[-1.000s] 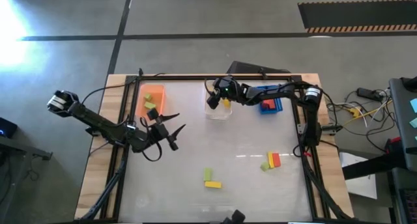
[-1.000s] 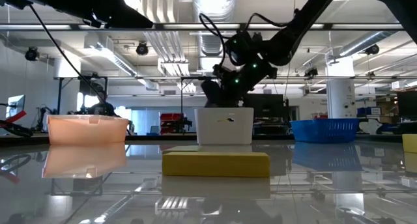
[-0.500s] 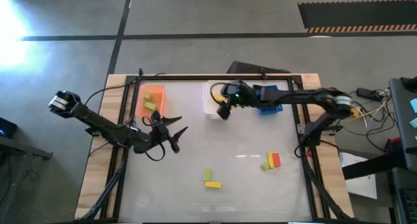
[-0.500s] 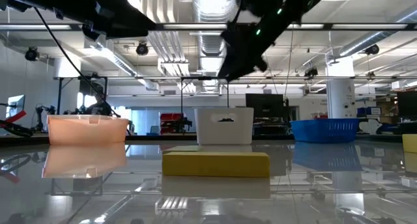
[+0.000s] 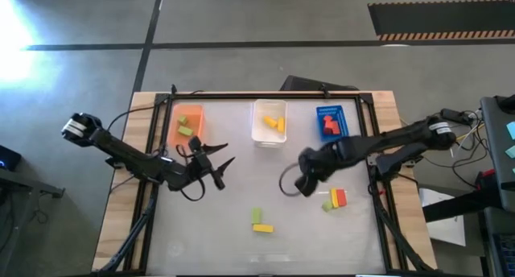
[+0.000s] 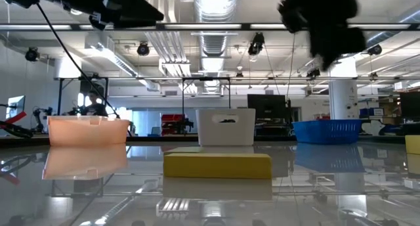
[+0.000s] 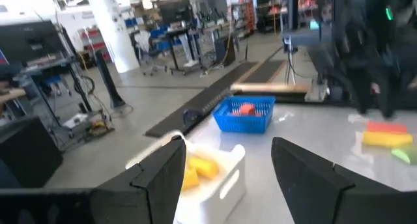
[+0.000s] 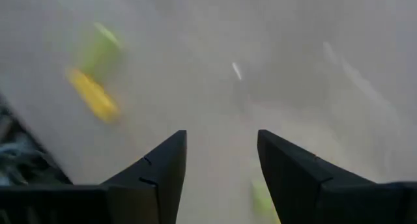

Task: Sort & place blocks by color
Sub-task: Put the right green block into the orange bin

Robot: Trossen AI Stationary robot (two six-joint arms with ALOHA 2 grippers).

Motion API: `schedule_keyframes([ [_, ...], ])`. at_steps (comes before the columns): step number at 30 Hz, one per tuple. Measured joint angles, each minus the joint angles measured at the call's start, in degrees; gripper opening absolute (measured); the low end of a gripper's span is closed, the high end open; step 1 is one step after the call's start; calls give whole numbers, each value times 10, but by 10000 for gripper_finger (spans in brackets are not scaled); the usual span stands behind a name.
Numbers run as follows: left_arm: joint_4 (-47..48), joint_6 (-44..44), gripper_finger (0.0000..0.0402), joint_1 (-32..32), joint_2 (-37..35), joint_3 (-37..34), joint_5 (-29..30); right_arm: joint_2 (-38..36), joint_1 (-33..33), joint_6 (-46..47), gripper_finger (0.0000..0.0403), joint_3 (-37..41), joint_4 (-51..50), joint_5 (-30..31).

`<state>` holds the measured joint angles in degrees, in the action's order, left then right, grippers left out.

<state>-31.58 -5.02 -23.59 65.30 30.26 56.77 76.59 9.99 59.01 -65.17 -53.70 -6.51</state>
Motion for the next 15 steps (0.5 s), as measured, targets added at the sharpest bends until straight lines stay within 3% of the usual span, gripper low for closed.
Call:
schedule_keyframes([
  [3, -12, -22, 211, 0, -8, 0, 2, 24, 40, 56, 171, 0, -70, -43],
  [5, -11, -17, 211, 0, -9, -2, 2, 41, 68, 31, 171, 0, -91, -60],
  [9, -9, -18, 211, -1, -9, -6, 2, 72, 136, -162, 173, 1, -94, -62],
  [15, -10, -18, 211, -1, -9, -5, 1, 118, 203, -331, 177, -1, -101, 23],
])
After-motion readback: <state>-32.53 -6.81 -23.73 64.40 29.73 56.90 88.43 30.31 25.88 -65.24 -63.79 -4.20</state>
